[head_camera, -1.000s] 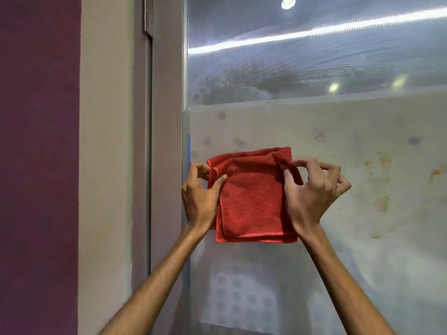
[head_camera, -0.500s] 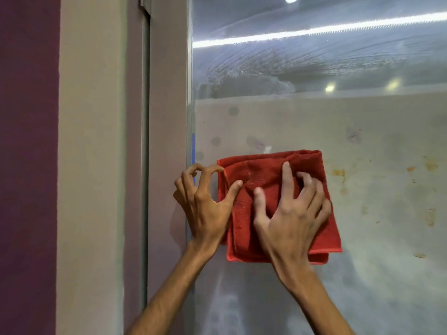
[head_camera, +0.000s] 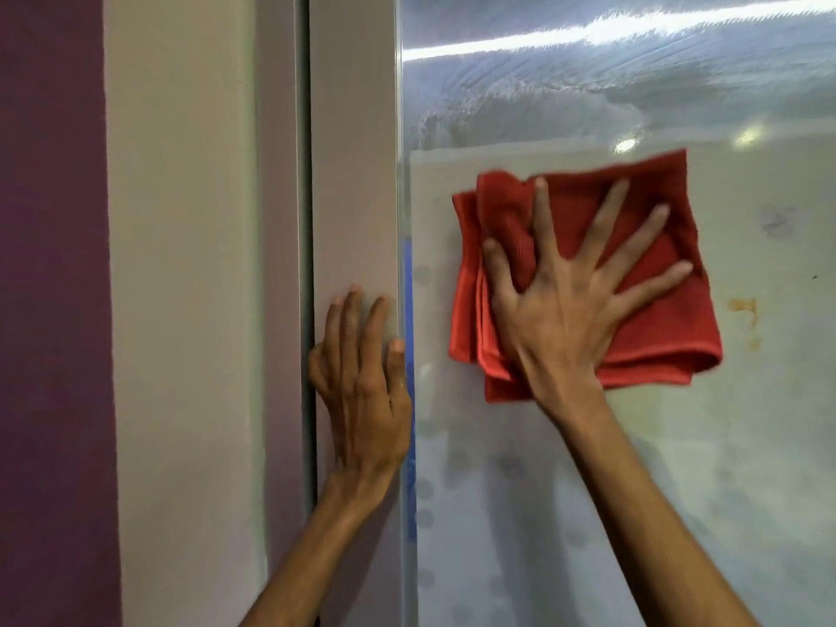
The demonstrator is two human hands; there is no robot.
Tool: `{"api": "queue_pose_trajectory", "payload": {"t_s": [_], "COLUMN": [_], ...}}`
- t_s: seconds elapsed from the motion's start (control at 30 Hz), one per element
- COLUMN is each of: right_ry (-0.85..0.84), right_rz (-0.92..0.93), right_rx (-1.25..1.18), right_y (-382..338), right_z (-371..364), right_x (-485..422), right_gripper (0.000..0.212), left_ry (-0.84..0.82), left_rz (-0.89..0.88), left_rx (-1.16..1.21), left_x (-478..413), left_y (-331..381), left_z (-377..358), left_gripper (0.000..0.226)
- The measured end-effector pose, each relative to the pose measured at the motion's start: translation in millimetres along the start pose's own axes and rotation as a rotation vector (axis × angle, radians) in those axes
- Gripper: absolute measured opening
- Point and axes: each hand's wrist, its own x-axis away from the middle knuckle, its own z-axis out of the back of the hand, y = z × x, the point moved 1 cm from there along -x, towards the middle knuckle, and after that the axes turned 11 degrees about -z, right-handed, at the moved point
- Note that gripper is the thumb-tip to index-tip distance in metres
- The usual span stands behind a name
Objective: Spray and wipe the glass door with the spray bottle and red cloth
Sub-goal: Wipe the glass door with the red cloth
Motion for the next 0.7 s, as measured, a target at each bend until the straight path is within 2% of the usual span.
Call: {"api": "queue_pose_trajectory", "payload": {"t_s": [0.23,0.47,0.57,0.7], "right_ry": [0.003,-0.017,-0.031,-0.086], "right_rz": [0.186,0.33,0.336,0.312], "right_rx": [-0.003,0.014,0.005,0.055], "right_y": [-38.9,-17.2,6.1,38.1], "right_z": [-4.6,-6.4,-9.9,-13.4], "right_x": [-27.6,28.9,81.0,157.6], "right_gripper": [0.059,0.052,0.06,0.08], "left_ry": [-0.015,-0.037,-0.061,-0.075], "left_rz": [-0.021,0.0,-0.049,-0.063], "left_rx": [0.013,0.191,0.183,0.115], "left_x": [7.1,17.2,37.0,76.2], "left_y": [-12.0,-19.3,-25.0,-34.8], "left_z": [1.3,3.1,6.1,10.5], "left_gripper": [0.048,0.049,0.063,0.064]}}
